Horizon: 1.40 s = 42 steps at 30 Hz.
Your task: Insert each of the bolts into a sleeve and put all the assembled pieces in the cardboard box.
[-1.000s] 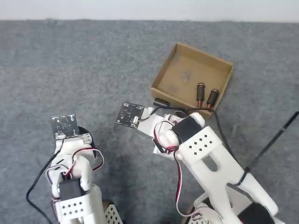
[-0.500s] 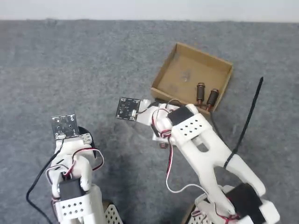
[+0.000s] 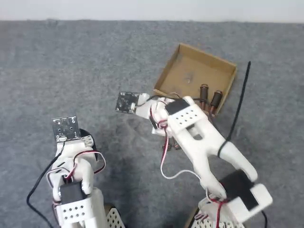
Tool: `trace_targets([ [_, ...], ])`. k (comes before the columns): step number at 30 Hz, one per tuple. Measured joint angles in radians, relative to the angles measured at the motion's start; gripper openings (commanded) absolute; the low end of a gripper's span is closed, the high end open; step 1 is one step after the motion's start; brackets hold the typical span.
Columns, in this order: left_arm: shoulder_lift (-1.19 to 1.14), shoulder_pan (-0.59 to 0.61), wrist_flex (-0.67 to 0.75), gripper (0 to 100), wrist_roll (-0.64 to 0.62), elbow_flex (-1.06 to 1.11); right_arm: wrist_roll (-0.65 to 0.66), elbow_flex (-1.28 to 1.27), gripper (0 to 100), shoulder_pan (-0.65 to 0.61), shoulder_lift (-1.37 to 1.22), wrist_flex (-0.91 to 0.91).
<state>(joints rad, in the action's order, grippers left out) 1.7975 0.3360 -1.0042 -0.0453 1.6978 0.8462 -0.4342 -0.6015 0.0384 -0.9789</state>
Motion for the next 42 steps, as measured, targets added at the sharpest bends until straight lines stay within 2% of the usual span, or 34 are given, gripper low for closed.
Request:
trace_targets([
  [6, 0.000, 0.000, 0.000, 1, 0.077, 0.000, -0.002, 0.126, 14.5, 0.035, -0.124, 0.000],
  [25, 0.000, 0.000, 0.000, 1, 0.086, 0.000, 0.046, 0.446, 14.4, 0.097, -0.462, 0.000],
  [42, 0.000, 0.000, 0.000, 1, 0.086, 0.000, 0.095, 0.479, 14.4, 0.140, -0.528, -0.005],
])
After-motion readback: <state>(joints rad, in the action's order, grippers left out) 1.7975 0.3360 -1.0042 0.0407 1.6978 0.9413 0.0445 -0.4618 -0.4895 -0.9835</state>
